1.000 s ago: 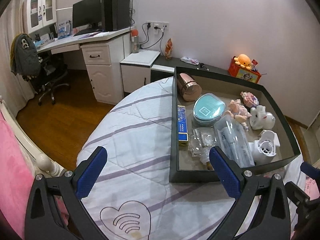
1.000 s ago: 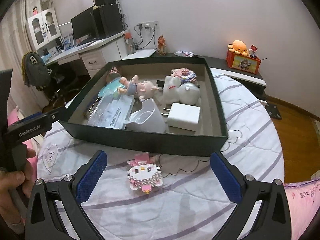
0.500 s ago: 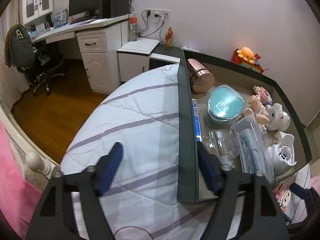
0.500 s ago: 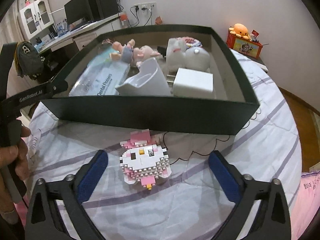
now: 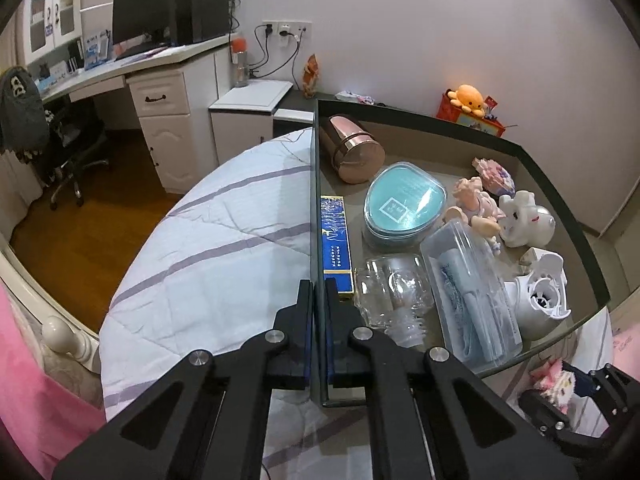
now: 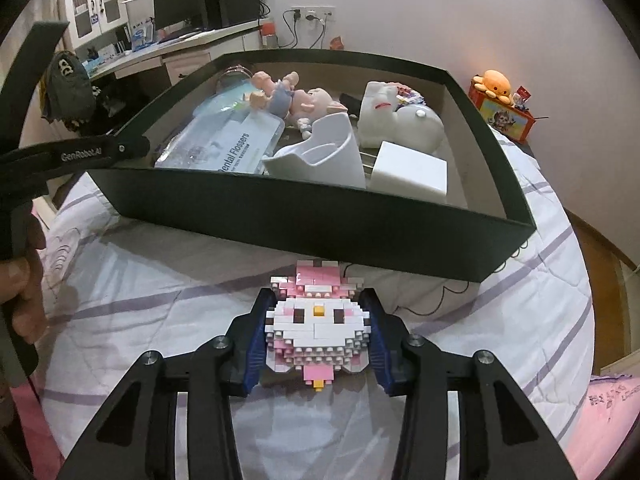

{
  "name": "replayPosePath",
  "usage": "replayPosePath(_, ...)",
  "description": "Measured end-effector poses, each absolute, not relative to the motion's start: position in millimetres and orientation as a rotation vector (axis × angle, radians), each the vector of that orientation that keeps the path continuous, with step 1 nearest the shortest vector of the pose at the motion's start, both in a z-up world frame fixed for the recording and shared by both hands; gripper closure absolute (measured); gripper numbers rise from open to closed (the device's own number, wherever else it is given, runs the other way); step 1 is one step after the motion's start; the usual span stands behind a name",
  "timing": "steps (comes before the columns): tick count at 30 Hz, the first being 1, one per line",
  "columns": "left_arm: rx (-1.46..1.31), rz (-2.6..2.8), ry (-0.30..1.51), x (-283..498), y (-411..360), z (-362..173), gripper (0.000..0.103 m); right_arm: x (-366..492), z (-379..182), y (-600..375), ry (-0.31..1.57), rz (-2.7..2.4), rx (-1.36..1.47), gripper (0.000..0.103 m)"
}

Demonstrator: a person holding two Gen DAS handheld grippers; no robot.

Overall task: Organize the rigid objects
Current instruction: 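Lower the block figure into the tray and open the right gripper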

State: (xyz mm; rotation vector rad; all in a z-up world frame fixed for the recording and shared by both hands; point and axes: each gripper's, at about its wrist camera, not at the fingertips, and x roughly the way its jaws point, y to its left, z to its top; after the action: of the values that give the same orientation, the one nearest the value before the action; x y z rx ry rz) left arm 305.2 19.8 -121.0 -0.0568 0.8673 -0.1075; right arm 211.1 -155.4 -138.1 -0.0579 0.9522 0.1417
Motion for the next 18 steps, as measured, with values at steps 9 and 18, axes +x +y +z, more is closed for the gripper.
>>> replayPosePath(9,-0.068,-0.102,0.870,304.2,21.4,-120.6,0.099,198.4,-104.5,-164.0,0.891,0.171,-0.036,0.059)
replayPosePath(18,-0.068,-0.102,0.869,304.1,21.5,-120.7,0.099,207.1,-69.3,-173.1,0.817,0.197,-0.003,0.059)
